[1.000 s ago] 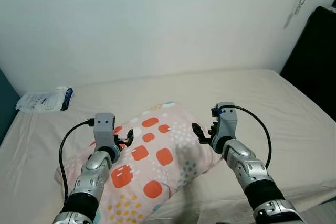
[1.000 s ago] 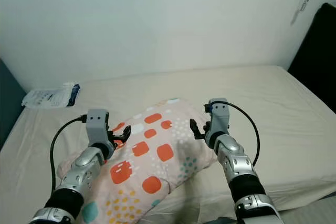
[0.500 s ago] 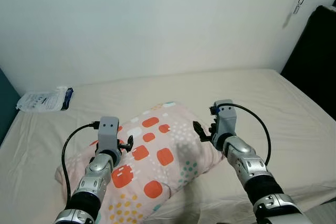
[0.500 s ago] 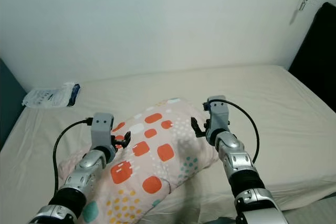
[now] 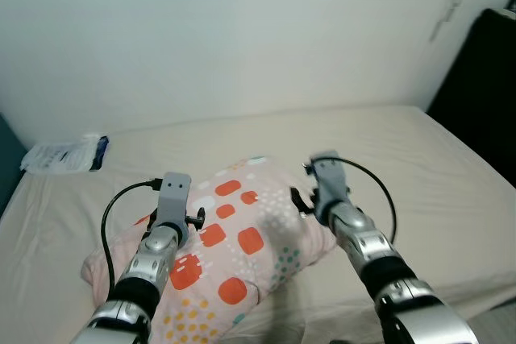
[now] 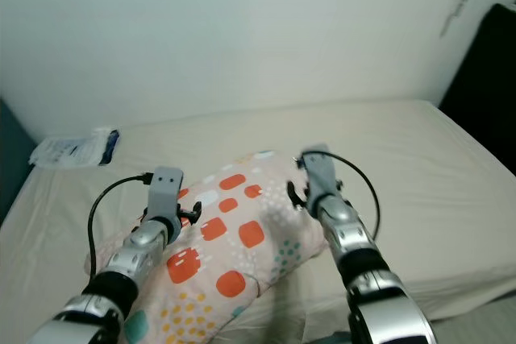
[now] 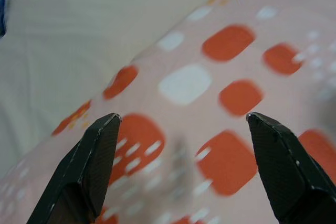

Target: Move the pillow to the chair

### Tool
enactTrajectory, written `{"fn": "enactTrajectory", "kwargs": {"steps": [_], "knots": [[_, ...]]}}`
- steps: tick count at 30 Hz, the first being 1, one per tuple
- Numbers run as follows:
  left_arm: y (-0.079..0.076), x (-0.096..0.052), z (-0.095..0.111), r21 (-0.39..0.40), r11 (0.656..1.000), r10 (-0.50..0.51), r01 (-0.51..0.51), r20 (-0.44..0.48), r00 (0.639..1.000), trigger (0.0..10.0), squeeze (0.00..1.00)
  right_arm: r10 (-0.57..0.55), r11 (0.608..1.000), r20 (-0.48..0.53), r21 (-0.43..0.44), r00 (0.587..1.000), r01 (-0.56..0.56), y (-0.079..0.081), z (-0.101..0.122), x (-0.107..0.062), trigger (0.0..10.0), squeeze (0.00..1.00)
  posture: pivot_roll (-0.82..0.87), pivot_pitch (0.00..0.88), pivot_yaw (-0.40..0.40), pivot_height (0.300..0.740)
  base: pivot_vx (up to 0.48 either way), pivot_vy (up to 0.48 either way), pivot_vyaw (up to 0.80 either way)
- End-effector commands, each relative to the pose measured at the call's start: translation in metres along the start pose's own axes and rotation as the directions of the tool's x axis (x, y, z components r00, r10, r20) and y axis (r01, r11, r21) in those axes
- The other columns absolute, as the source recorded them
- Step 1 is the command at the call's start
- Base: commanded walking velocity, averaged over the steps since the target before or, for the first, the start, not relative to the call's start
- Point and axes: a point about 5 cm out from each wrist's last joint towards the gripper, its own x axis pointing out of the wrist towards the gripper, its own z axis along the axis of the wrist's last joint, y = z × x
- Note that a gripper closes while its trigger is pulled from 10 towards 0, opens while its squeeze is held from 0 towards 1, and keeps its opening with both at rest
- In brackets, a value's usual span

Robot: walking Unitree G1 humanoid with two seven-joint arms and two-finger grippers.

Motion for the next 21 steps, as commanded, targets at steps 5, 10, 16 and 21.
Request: {"fn": "enactTrajectory", "kwargs": {"steps": [5,10,16,21], "knots": [[-0.007,0.001,-0.004,-0.036,0.999,-0.034,0.033,-0.031,0.999,10.0,0.0,0.024,0.998,0.011,0.054,1.0,-0.025,0.014,0.006,0.004,10.0,0.0,-0.03,0.0,0.055,0.74,0.0,0.0,0.0],[-0.062,0.003,0.003,0.105,0.955,-0.271,0.279,-0.086,0.959,10.0,0.0,0.278,0.961,-0.227,0.058,0.933,-0.272,0.062,-0.025,0.004,10.0,0.0,0.02,0.0,0.032,0.74,0.0,0.0,0.0],[-0.012,0.013,0.02,0.103,0.988,-0.094,0.113,-0.17,0.981,10.0,0.0,0.041,0.997,-0.121,0.073,0.992,-0.032,-0.01,0.026,0.012,10.0,0.0,0.04,0.0,0.01,0.74,0.0,0.0,0.0],[0.002,0.009,0.027,0.19,0.952,-0.237,0.241,-0.045,0.97,10.0,0.0,0.076,0.993,-0.184,-0.069,0.98,-0.09,-0.014,0.014,0.009,10.0,0.0,0.04,0.0,0.008,0.74,0.0,0.0,0.0]]}}
